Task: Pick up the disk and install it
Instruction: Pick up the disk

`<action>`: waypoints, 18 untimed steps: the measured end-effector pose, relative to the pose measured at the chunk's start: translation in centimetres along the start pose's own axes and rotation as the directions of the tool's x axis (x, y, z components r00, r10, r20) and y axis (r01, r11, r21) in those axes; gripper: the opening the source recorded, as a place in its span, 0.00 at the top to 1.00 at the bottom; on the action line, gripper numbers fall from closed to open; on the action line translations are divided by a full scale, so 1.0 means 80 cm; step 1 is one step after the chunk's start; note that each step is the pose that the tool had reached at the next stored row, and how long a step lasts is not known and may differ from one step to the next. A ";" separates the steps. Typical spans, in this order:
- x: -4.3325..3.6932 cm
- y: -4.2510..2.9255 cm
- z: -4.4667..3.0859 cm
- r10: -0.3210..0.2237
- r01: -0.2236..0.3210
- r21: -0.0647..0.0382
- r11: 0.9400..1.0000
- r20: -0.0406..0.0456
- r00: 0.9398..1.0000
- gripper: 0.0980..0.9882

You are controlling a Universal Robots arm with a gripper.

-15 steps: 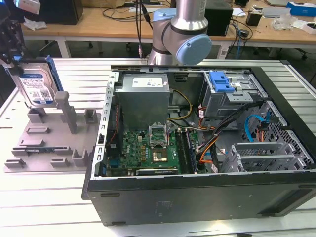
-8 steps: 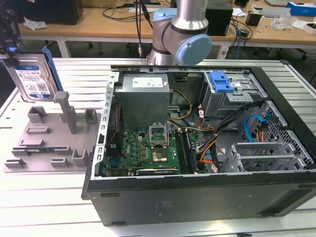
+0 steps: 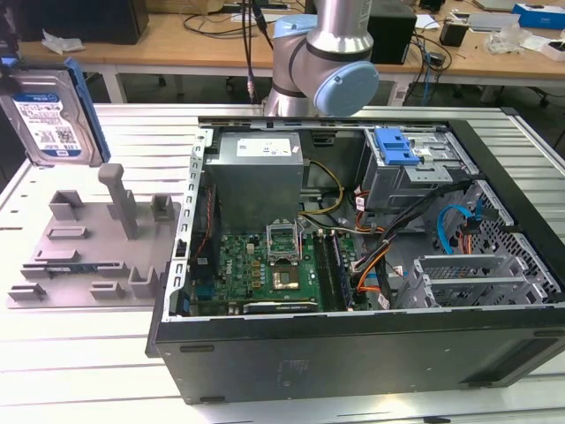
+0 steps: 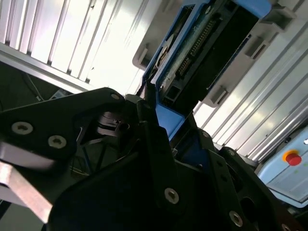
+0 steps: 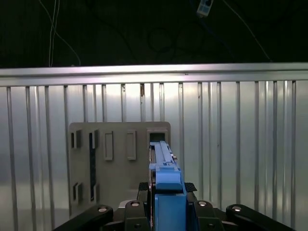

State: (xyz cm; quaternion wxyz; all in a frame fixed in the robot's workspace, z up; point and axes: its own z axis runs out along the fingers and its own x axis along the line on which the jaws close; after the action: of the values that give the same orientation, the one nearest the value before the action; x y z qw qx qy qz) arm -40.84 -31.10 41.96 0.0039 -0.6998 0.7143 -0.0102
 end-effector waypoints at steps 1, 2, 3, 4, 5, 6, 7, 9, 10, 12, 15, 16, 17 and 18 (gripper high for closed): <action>0.000 -0.0001 -0.0029 0.000 0.000 0.000 1.000 0.000 1.000 0.70; 0.000 -0.0001 -0.0056 0.000 0.000 0.000 1.000 0.000 1.000 0.70; 0.000 -0.0002 -0.0091 0.000 0.000 0.000 1.000 0.000 1.000 0.70; 0.000 -0.0002 -0.0117 0.000 0.000 0.000 1.000 0.000 1.000 0.70; 0.000 -0.0003 -0.0180 0.000 0.000 0.000 1.000 0.000 1.000 0.70; 0.000 -0.0004 -0.0231 0.000 0.000 0.000 1.000 0.000 1.000 0.70; 0.000 -0.0005 -0.0259 0.000 0.000 0.000 1.000 0.000 1.000 0.70; 0.000 -0.0006 -0.0308 0.000 0.000 0.000 1.000 0.000 1.000 0.70; 0.000 -0.0006 -0.0334 0.000 0.000 0.000 1.000 0.000 1.000 0.70; 0.000 -0.0008 -0.0398 0.000 0.000 0.000 1.000 0.000 1.000 0.70; 0.000 -0.0009 -0.0468 0.000 0.000 0.000 1.000 0.000 1.000 0.70; 0.000 -0.0009 -0.0497 0.000 0.000 0.000 1.000 0.000 1.000 0.70; 0.000 -0.0010 -0.0527 0.000 0.000 0.000 1.000 0.000 1.000 0.70; 0.000 -0.0011 -0.0555 0.000 0.000 0.000 1.000 0.000 1.000 0.70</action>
State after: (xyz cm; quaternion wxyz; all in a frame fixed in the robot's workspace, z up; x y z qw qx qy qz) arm -40.84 -31.10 46.40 0.0039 -0.6998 0.7143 -0.0102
